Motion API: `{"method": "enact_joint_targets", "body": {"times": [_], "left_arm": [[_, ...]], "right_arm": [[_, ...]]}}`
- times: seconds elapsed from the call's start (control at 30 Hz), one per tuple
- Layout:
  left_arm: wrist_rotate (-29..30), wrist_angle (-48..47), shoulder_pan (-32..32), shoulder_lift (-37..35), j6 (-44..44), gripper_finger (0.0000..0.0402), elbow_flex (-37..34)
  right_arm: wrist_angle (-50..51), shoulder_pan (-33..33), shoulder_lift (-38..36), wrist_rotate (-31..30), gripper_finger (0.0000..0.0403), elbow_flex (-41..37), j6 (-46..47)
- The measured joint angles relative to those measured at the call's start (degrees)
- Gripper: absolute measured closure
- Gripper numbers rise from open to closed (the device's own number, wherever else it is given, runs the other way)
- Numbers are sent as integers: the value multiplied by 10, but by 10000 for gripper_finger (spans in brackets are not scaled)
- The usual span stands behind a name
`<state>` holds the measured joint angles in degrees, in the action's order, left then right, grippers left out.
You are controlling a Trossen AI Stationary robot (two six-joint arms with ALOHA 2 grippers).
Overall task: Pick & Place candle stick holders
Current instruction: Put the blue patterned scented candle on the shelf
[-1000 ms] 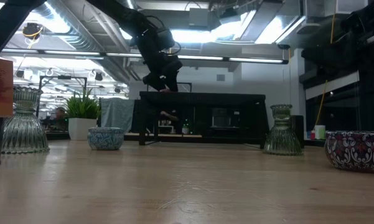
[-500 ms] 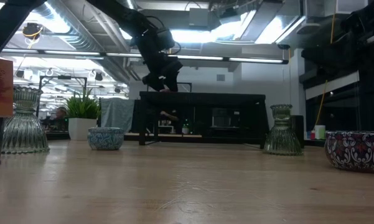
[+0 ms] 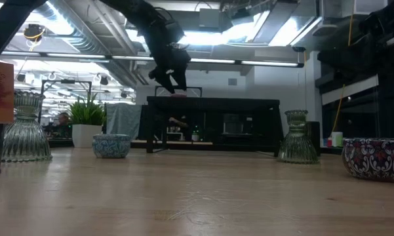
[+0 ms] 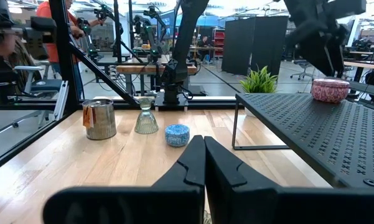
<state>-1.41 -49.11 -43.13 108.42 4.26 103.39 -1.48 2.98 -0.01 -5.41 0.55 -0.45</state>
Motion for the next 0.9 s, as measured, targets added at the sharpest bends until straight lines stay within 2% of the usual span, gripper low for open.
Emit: {"method": "enact_joint_targets", "body": {"times": [0.13,0.57,0.9], "left_arm": [[-12,-53,5,-2,5,47,28],[3,-93,36,-72,12,48,30],[2,-187,83,-106,51,48,30]], "right_arm": [[0,0,0,0,402,0,0],[0,0,0,0,402,0,0],[0,0,0,0,402,0,0]]}}
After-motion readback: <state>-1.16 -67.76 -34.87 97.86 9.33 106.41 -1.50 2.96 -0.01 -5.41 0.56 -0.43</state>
